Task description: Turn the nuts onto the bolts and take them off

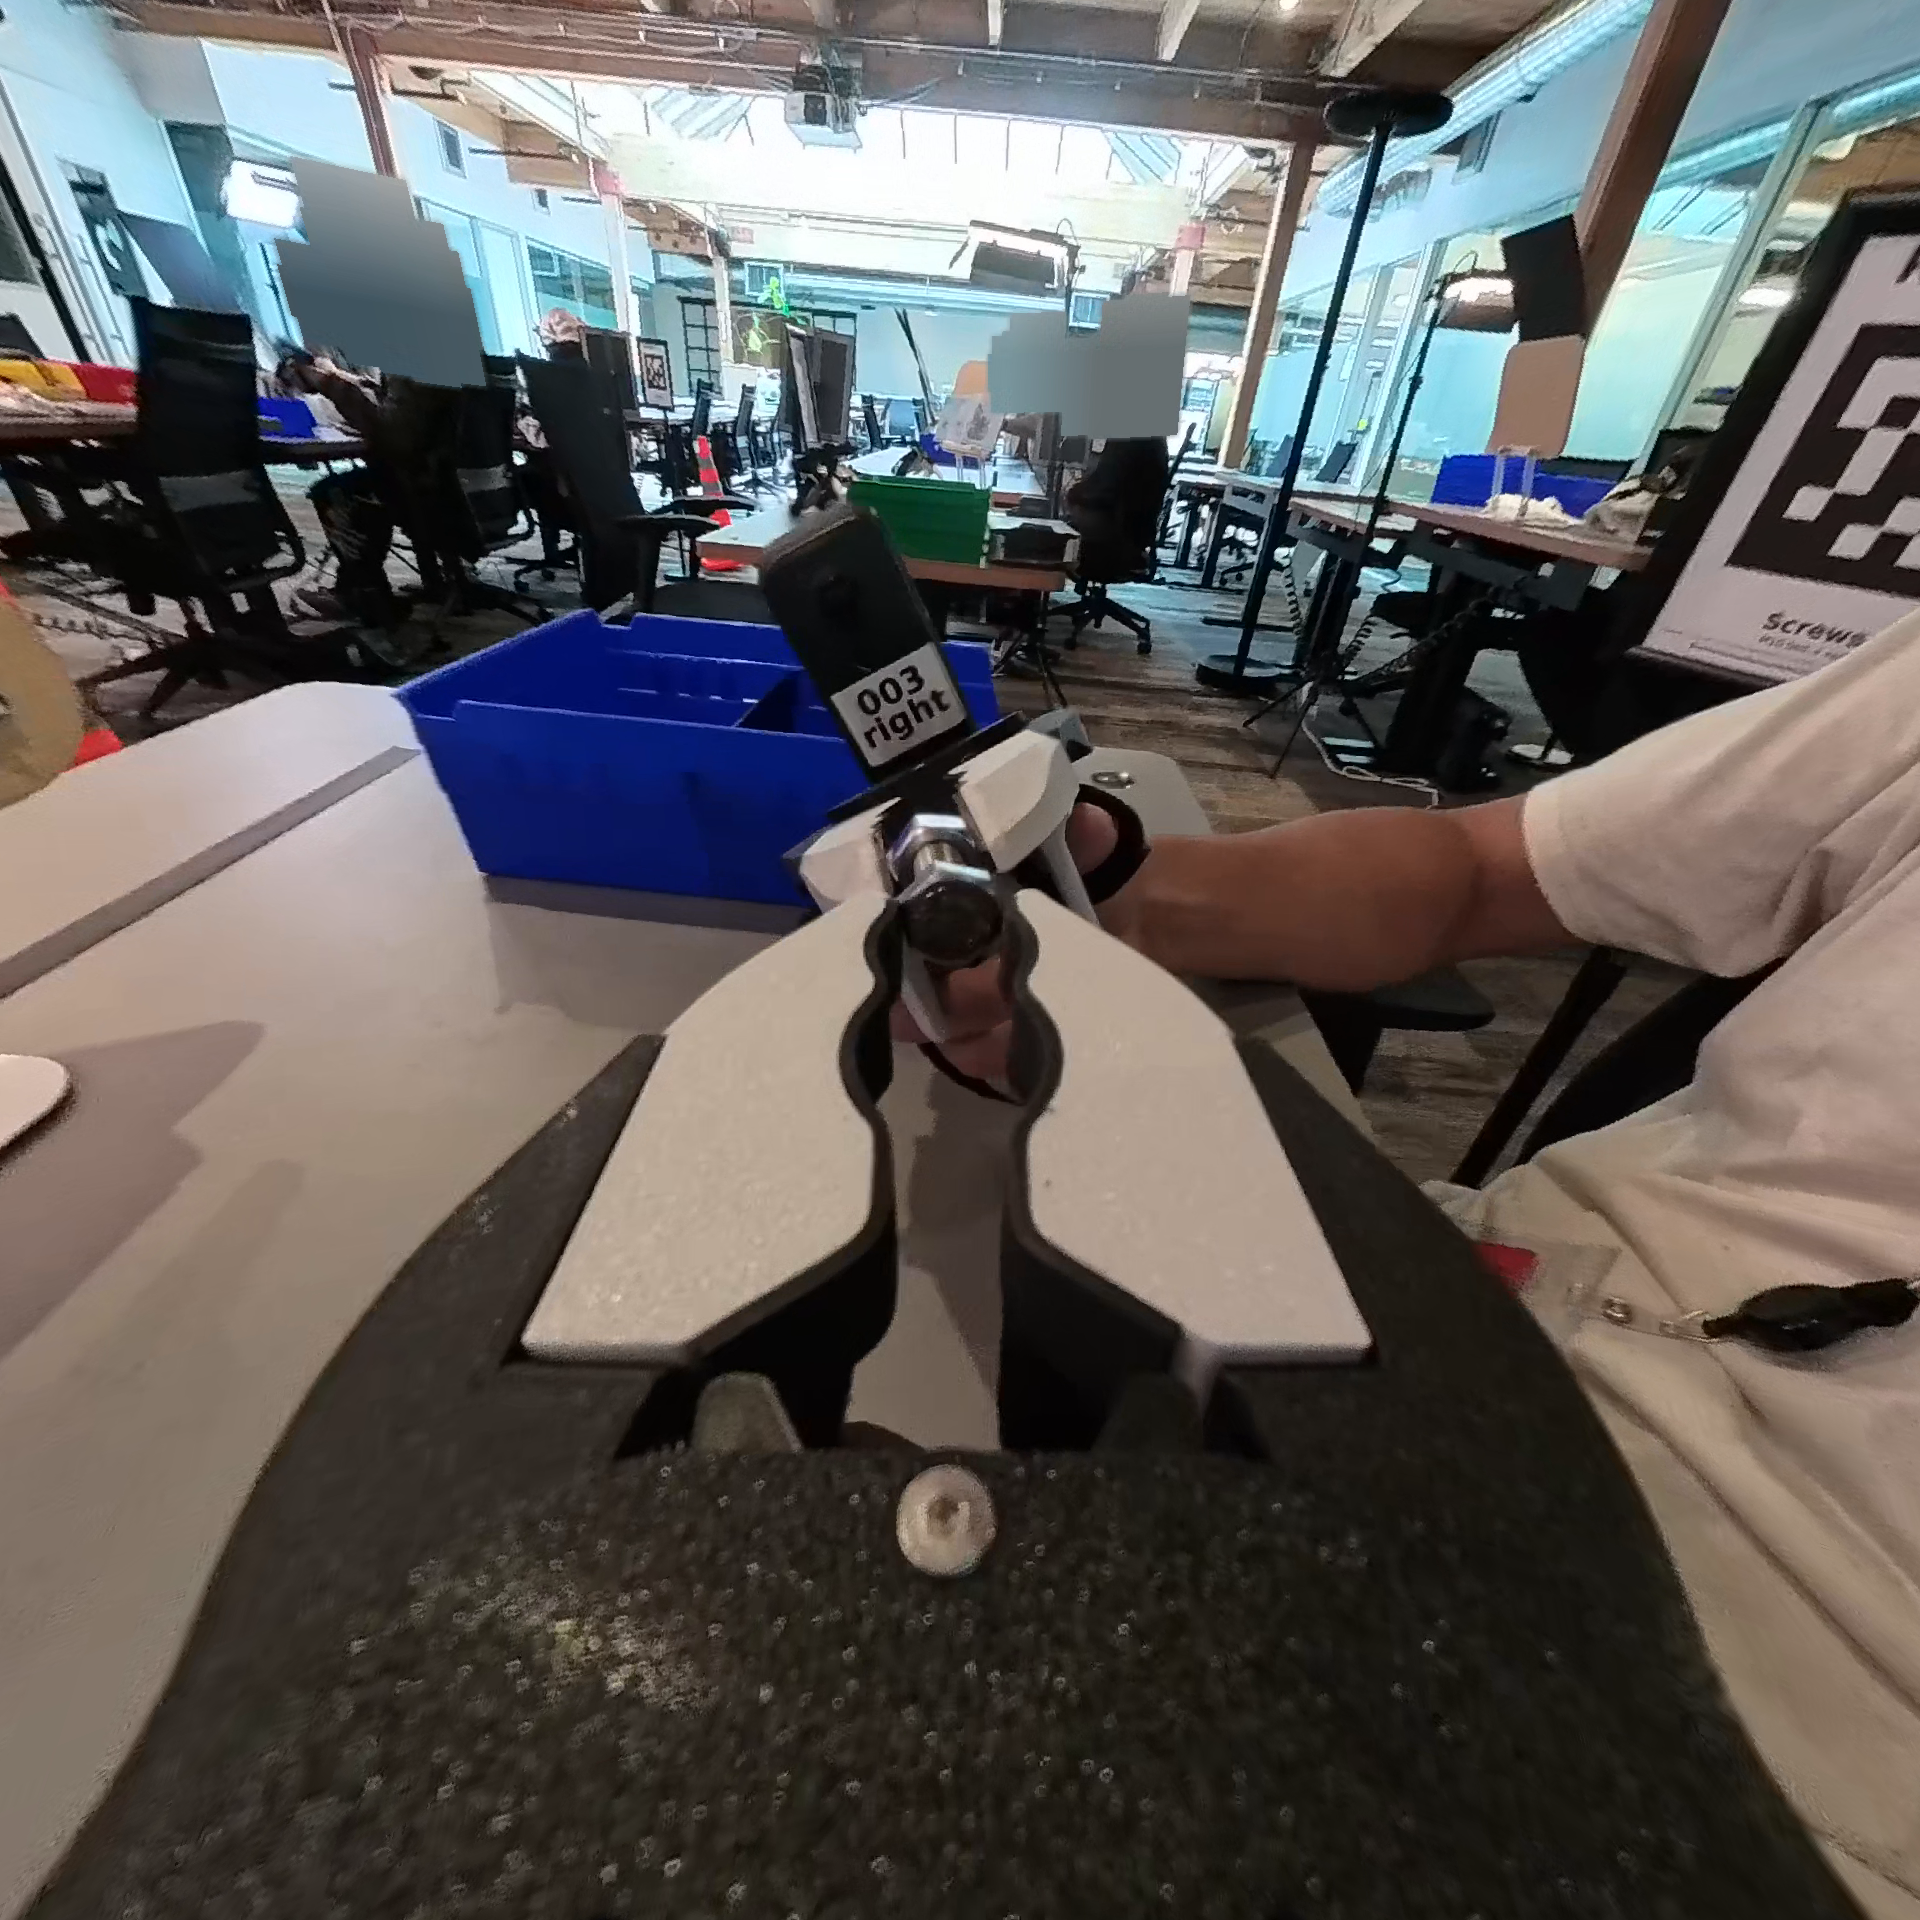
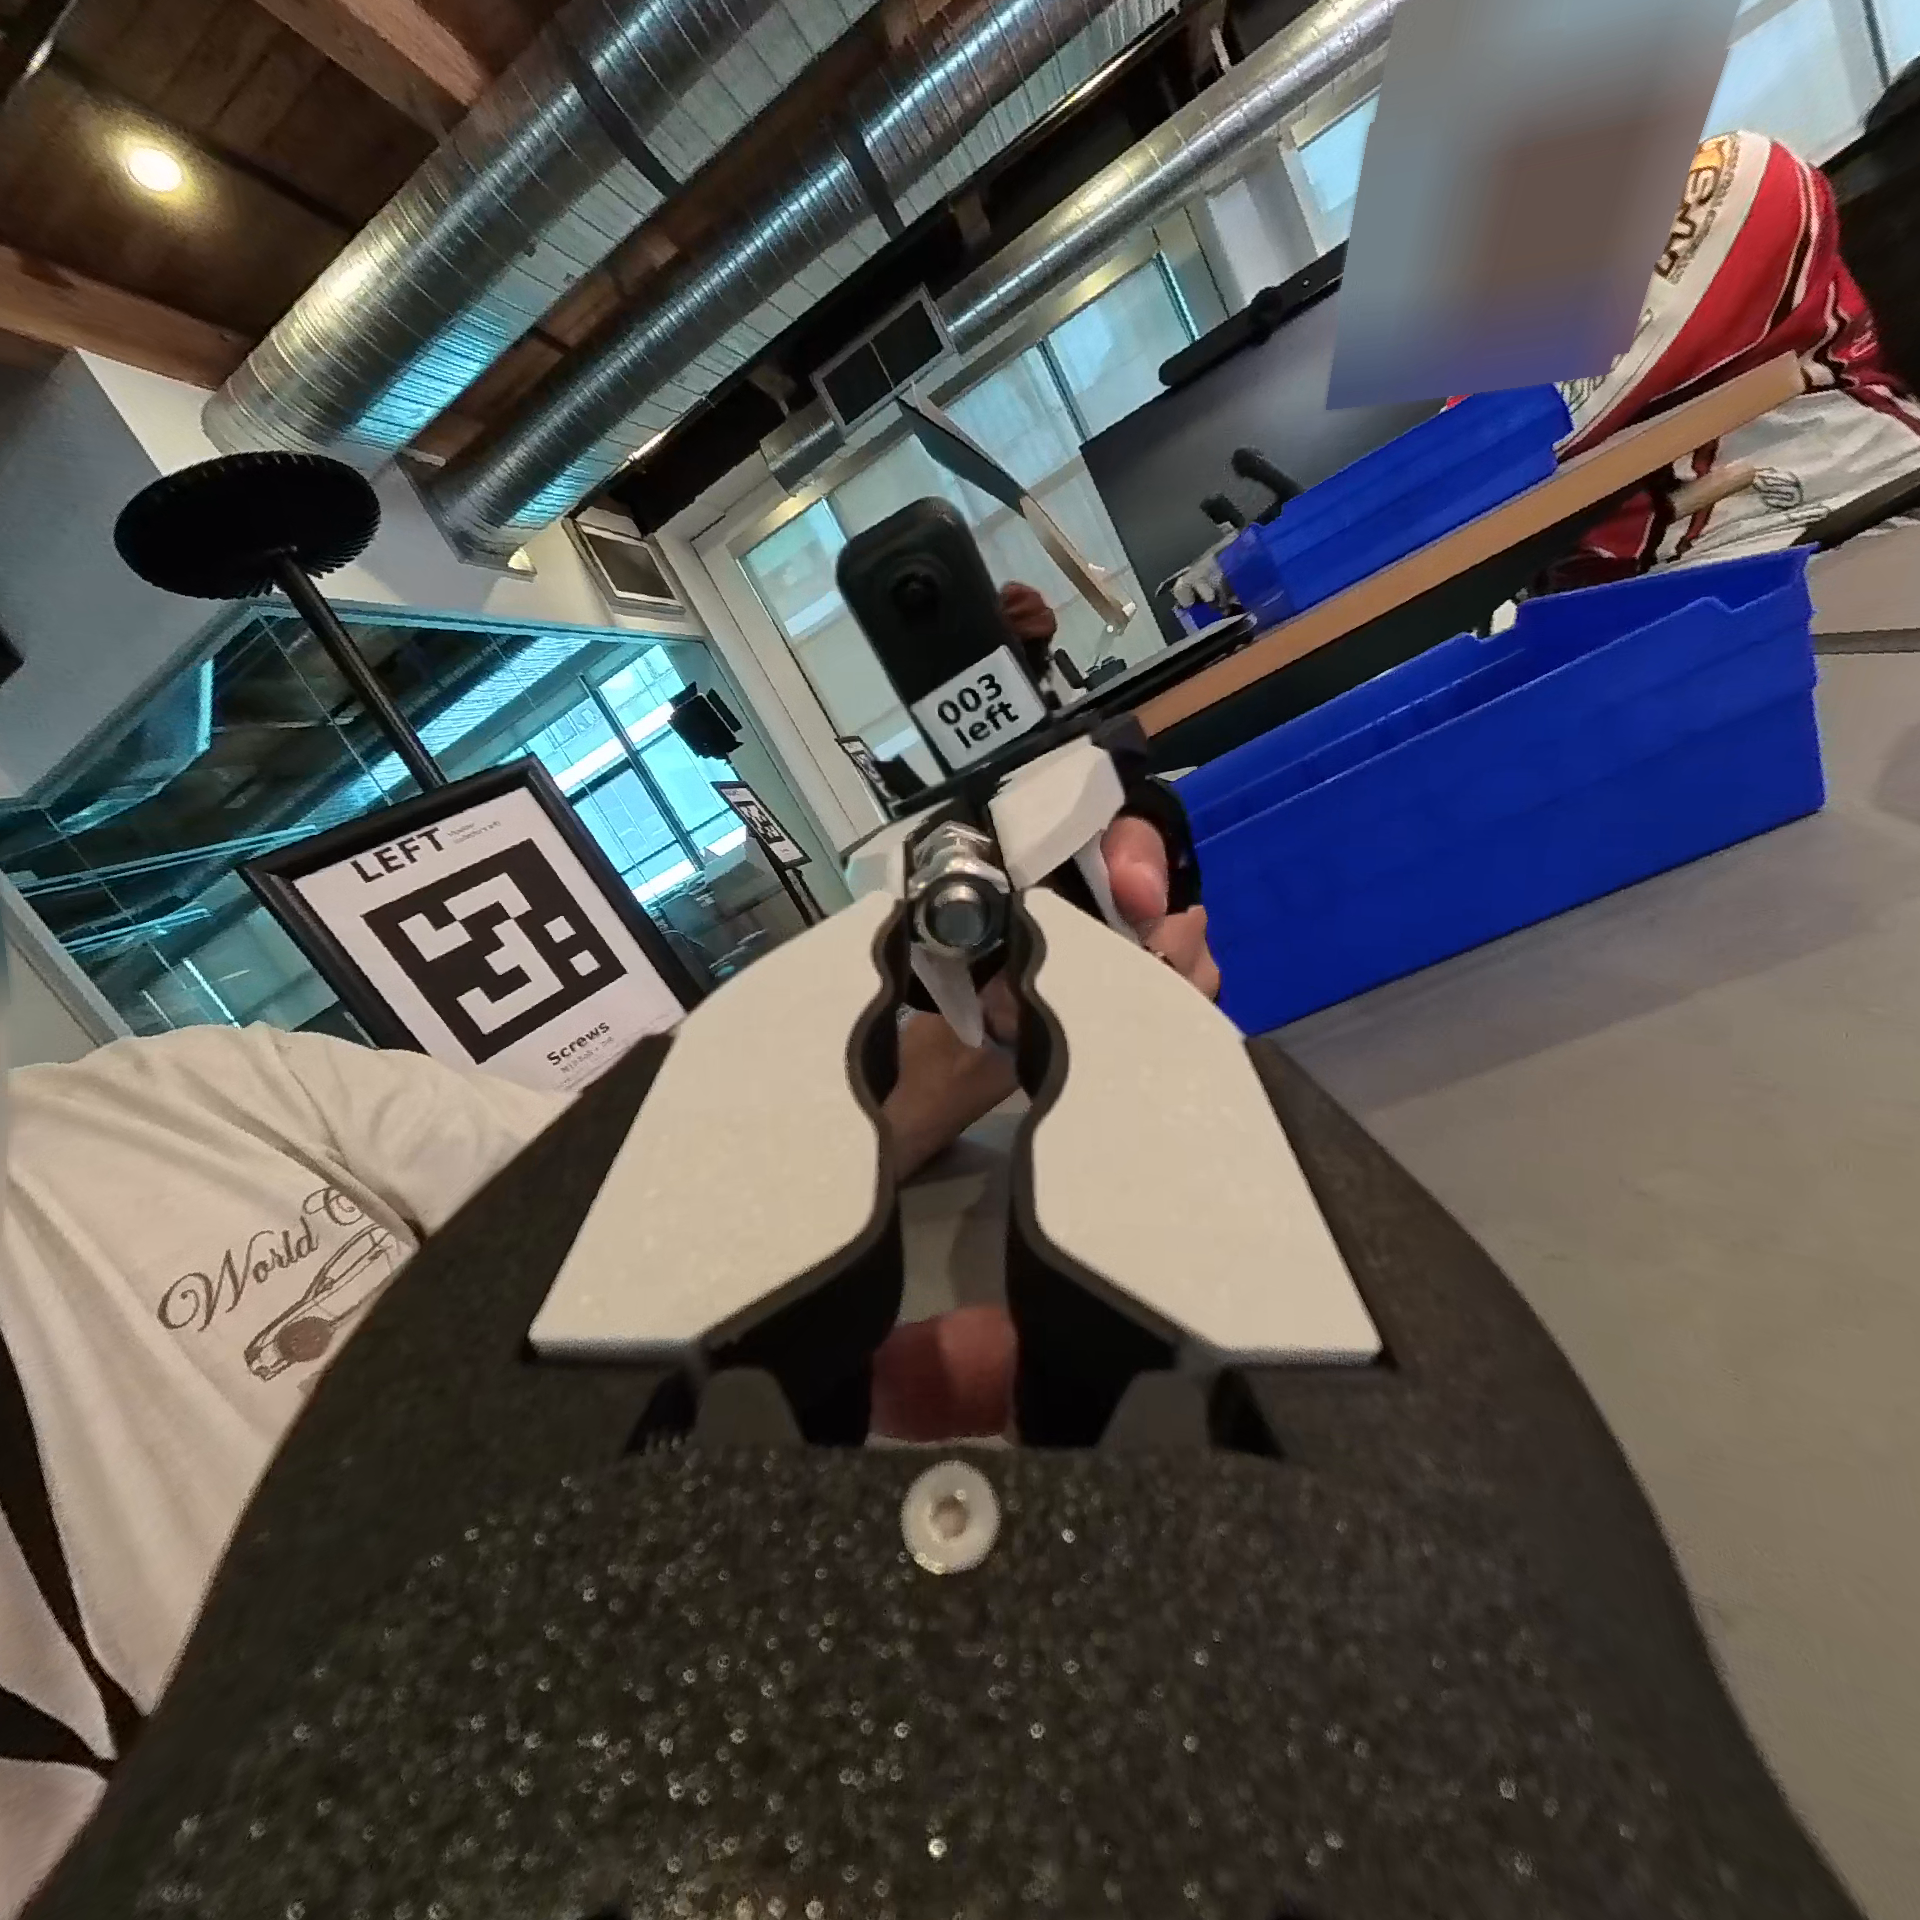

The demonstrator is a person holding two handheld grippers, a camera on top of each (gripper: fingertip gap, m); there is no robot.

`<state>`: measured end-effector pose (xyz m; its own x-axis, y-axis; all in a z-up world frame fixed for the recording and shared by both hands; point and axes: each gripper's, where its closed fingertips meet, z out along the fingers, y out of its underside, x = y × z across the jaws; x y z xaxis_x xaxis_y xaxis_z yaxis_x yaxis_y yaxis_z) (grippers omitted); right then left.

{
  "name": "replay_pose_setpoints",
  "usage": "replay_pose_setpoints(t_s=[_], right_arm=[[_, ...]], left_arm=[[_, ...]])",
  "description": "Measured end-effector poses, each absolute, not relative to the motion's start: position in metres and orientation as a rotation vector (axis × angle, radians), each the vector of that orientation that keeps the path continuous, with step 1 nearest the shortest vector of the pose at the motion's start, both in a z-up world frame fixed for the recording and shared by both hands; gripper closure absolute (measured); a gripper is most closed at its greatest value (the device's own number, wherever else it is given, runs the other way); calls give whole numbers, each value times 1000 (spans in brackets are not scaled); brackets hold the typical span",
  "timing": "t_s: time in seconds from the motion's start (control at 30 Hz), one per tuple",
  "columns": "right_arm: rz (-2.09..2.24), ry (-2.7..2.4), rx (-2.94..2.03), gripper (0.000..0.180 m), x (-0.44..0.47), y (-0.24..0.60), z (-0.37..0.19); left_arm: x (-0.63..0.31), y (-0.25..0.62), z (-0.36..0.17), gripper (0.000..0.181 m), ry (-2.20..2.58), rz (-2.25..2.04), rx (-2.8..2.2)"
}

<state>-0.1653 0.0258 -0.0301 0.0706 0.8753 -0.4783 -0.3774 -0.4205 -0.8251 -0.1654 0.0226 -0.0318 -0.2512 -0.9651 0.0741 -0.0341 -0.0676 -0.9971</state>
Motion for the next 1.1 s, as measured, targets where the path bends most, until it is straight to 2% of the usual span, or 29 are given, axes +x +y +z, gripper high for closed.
replay_pose_setpoints(t_s=[0.07,0.17,0.37,0.53,0.67,0.8,1.0,1.1], right_arm=[[1515,-568,-1324,158,-165,24,-29],[1382,-593,-1310,136,-161,23,-27],[1366,-660,-1372,116,-170,13,-32],[1452,-649,-1340,117,-171,10,-27],[1452,-536,-1226,125,-151,18,-9],[1464,-610,-1420,124,-161,21,-41],[1576,-531,-1171,131,-145,13,2],[1478,-551,-1349,129,-149,25,-26]], left_arm=[[-166,23,-31,163,1366,-1494,-1165],[-167,27,-30,163,1322,-1588,-1185],[-165,25,-35,163,1322,-1659,-1199],[-164,23,-37,164,1334,-1651,-1193],[-163,24,-38,164,1340,-1635,-1203],[-165,24,-35,164,1322,-1662,-1189],[-162,28,-44,164,1342,-1610,-1229],[-164,27,-38,164,1329,-1638,-1203]])
